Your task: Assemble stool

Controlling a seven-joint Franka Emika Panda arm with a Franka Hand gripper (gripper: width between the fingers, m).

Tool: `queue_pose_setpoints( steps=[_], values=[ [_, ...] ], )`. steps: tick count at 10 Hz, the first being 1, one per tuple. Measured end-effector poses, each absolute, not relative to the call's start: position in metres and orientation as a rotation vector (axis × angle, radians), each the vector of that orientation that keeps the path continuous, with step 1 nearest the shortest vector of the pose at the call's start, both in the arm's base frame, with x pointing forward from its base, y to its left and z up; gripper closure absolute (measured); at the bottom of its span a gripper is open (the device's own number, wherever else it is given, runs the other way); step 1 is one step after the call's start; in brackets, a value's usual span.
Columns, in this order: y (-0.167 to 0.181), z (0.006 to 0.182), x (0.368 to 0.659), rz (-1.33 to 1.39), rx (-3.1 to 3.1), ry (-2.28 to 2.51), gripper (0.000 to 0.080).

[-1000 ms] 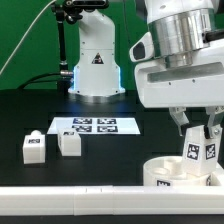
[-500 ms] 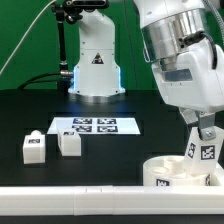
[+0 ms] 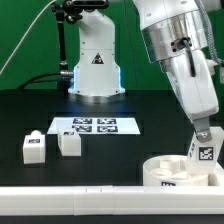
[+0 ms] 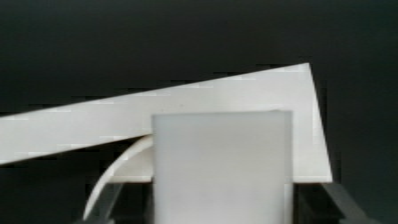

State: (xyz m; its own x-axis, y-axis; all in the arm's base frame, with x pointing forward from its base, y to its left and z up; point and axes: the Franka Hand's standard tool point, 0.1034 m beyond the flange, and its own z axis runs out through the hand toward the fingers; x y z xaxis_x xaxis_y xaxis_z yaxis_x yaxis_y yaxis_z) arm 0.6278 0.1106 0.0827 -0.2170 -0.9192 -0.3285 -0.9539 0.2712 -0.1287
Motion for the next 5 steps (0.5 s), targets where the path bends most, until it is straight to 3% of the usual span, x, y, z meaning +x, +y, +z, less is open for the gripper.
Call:
queue_pose_setpoints(
  steps=[5],
  values=[
    [0.1116,0.0793,0.6245,0.197,-1.045,2.53,0.0461]
  ],
)
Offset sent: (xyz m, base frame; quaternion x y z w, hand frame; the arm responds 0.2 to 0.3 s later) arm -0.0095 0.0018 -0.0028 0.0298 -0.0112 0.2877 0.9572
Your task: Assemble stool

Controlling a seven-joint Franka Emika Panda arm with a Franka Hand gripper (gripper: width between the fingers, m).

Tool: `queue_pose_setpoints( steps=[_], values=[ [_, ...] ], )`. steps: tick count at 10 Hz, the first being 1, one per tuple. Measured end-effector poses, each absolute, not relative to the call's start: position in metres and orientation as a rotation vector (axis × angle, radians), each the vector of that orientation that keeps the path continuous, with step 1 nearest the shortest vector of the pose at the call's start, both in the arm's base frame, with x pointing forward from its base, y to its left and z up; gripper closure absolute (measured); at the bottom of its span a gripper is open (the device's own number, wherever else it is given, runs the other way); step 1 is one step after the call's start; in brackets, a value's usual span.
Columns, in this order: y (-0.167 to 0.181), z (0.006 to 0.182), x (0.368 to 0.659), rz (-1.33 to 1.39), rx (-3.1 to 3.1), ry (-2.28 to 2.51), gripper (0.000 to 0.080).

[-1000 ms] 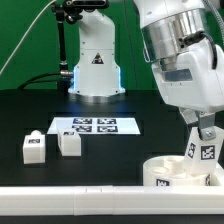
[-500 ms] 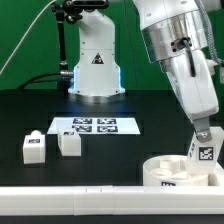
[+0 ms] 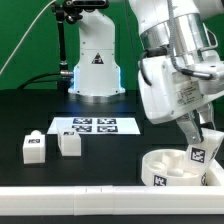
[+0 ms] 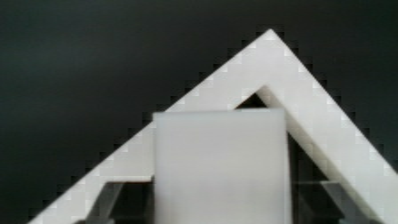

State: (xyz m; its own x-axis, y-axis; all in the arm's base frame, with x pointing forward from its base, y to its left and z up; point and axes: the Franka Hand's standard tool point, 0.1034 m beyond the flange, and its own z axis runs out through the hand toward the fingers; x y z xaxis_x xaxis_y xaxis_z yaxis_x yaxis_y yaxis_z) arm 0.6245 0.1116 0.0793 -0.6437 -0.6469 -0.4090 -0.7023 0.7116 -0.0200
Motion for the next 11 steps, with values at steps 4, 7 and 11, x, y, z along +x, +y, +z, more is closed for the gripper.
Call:
queue_pose_setpoints(
  steps=[4,7,11],
  values=[
    [0.111,0.079,0.624,0.224,-0.923,2.575,0.0266],
    [0.105,0.09,0.62,0.301,-1.221,2.504,0.0157],
    [0.075,0.104,0.626,0.268,-1.397,2.376,0.015]
  ],
)
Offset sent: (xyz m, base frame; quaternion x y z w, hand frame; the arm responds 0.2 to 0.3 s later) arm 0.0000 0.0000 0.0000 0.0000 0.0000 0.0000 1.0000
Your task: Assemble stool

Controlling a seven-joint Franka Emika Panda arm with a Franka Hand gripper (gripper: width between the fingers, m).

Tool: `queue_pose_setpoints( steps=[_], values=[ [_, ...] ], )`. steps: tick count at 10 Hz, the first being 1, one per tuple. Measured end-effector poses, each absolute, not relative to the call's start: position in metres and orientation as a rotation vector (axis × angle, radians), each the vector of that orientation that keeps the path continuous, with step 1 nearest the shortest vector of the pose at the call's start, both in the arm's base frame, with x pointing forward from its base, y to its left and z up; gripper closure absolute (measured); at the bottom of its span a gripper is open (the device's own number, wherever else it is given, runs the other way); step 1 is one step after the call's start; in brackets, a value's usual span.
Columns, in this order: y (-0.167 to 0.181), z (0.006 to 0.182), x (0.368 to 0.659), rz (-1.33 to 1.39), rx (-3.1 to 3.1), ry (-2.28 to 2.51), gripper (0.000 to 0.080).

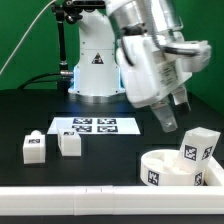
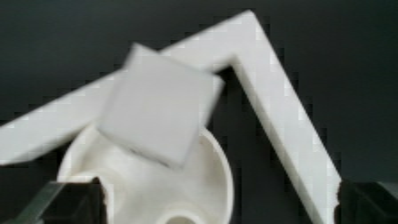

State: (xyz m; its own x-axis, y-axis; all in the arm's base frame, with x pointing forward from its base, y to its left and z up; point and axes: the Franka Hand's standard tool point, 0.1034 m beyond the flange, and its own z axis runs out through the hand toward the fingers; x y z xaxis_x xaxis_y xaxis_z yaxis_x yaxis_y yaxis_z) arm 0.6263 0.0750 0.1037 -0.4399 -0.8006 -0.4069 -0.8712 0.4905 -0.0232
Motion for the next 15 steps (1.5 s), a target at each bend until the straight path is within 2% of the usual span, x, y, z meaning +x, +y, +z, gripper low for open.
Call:
queue_pose_setpoints(
  steps=[3,4,7,10,15],
  values=[
    [0.075,0.103,0.626,0.268,-1.404,2.372,0.015],
    [0.073,0.101,0.623,0.24,-1.582,2.273,0.015],
    [0.035,0.086,0.603,0.105,-1.808,2.134,0.015],
    [0.037,0.085,0.601,0.095,-1.888,2.063,0.015],
    [0.039,0.077,0.594,0.048,-2.67,1.249,0.015]
  ],
)
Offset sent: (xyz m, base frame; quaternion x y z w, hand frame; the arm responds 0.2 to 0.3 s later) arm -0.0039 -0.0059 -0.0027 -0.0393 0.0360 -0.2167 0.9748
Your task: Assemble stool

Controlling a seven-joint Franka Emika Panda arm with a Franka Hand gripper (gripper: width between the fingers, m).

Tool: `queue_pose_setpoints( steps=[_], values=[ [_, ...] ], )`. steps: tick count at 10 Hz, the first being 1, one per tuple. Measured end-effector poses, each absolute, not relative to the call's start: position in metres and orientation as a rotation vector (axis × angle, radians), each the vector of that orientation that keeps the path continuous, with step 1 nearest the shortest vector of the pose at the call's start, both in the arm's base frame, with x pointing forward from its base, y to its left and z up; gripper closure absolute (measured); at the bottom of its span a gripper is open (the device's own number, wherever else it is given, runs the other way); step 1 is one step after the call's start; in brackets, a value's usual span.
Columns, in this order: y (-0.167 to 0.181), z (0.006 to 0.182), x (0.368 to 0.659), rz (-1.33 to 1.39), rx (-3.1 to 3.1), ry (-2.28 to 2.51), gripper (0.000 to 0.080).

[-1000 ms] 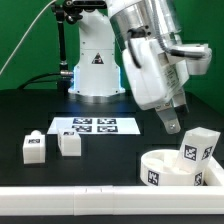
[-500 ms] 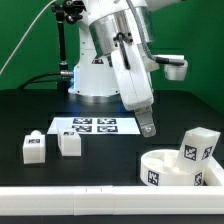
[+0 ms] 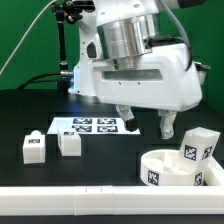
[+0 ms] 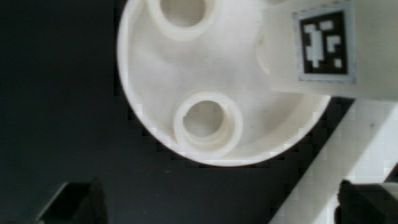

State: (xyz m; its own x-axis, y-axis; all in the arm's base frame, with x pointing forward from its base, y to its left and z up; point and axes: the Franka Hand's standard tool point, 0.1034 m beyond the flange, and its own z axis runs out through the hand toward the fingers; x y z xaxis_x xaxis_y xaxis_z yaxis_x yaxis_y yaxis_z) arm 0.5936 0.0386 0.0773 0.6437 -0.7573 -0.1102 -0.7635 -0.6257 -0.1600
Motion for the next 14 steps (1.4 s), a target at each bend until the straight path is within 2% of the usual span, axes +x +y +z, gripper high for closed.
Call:
queue_pose_setpoints(
  steps=[5,6,10,11,14],
  values=[
    [0.037,0.077,0.594,-0.006,-2.847,0.778,0.015],
    [0.035,0.074,0.591,-0.014,-2.944,0.527,0.015],
    [-0.006,0.059,0.579,-0.137,-3.051,-0.038,0.015],
    [-0.022,0.057,0.576,-0.132,-3.041,0.031,0.015],
    [-0.022,0.057,0.576,-0.13,-3.043,0.045,0.015]
  ],
)
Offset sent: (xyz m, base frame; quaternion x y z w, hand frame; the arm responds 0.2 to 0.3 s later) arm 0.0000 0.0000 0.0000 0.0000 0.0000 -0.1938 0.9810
